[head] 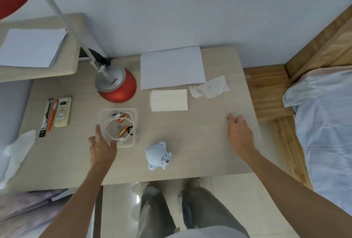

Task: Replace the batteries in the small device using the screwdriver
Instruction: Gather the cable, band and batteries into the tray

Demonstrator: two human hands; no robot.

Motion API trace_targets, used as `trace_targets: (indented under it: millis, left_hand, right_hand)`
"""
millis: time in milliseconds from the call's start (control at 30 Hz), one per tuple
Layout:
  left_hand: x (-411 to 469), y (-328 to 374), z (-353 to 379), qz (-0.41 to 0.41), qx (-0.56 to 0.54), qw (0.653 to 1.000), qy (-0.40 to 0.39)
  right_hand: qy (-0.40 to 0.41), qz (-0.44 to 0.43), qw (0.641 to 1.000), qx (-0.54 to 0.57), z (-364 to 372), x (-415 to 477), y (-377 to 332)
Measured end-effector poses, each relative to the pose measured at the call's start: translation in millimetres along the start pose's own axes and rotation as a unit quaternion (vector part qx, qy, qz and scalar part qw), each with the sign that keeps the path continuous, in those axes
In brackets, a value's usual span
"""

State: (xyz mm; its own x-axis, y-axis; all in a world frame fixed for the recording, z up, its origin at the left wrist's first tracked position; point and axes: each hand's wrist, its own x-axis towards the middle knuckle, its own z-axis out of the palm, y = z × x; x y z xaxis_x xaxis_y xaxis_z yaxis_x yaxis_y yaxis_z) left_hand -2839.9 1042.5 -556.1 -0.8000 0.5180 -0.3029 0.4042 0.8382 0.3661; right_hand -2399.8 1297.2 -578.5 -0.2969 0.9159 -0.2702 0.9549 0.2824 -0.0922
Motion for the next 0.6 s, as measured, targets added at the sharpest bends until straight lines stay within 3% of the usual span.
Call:
trace_targets:
  millis: [300, 500, 600]
  left_hand:
    - [1.7, 4.2, -15.3, -0.001, -0.064, 0.998, 0.003]
    - [23.8, -4.6, -26.6, -0.020, -0.092, 0.995, -0.040]
    - [42.5, -10.2, -28.3, -0.059, -0.113, 0.988, -0.086]
  right_hand:
    - [0.003, -0.001, 1.000, 0.029, 14.3, -16.1, -18.5]
    - [-0.020, 0.036, 0.998, 0.045, 22.0, -35.0, -55.8]
    - [-0.029, 0.065, 0.983, 0.169, 20.6, -45.9, -83.2]
